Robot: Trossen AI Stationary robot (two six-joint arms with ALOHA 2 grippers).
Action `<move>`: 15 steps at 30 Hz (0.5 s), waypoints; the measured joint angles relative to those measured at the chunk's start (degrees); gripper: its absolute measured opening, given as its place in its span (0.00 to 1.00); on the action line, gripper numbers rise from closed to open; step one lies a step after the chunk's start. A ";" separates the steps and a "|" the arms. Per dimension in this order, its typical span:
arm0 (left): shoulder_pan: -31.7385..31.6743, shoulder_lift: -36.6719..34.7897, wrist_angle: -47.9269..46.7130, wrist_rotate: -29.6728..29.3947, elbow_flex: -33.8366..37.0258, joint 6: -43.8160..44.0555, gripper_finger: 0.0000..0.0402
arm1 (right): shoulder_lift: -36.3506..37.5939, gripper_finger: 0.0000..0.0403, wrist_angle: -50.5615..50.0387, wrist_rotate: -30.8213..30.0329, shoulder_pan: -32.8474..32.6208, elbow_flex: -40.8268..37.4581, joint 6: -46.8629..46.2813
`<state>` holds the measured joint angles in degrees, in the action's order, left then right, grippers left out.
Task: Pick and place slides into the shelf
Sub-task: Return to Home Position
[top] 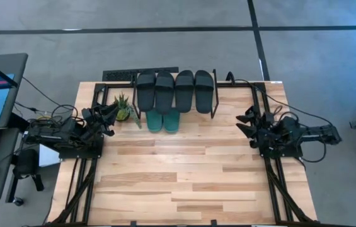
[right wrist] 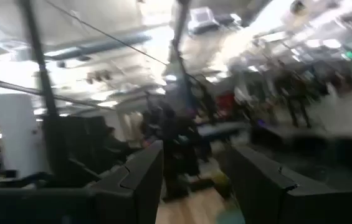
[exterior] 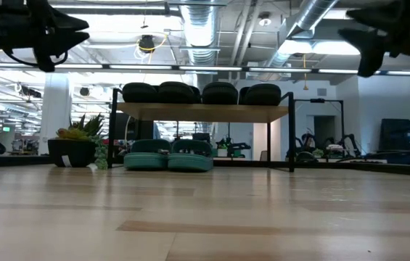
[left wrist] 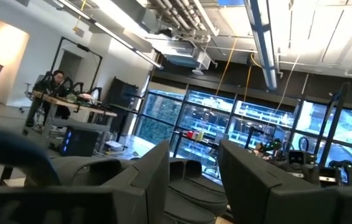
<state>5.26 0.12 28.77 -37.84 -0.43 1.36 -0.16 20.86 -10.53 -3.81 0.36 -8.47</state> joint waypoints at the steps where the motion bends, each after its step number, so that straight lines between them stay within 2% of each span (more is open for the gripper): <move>1: 0.00 0.00 -0.14 -0.03 0.00 0.27 0.31 | 0.00 0.42 -1.11 -0.35 0.78 0.00 -1.31; 4: 0.00 0.00 -0.45 -0.03 0.00 0.43 0.31 | 0.02 0.42 -1.25 1.10 3.43 0.00 -3.69; 7: 0.00 0.00 -1.44 -0.07 0.00 0.83 0.31 | 0.02 0.42 -1.40 5.46 5.81 0.00 -4.83; 12: 0.00 0.02 -3.67 -0.10 0.00 2.53 0.31 | -0.02 0.41 -12.98 7.51 7.34 0.00 -9.91; 15: 0.00 0.02 -6.07 -0.14 0.00 4.25 0.31 | 0.00 0.42 -14.77 7.73 6.77 0.00 -10.74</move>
<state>5.26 0.14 22.70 -37.98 -0.43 5.61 -0.16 6.09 -2.81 2.96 0.36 -19.20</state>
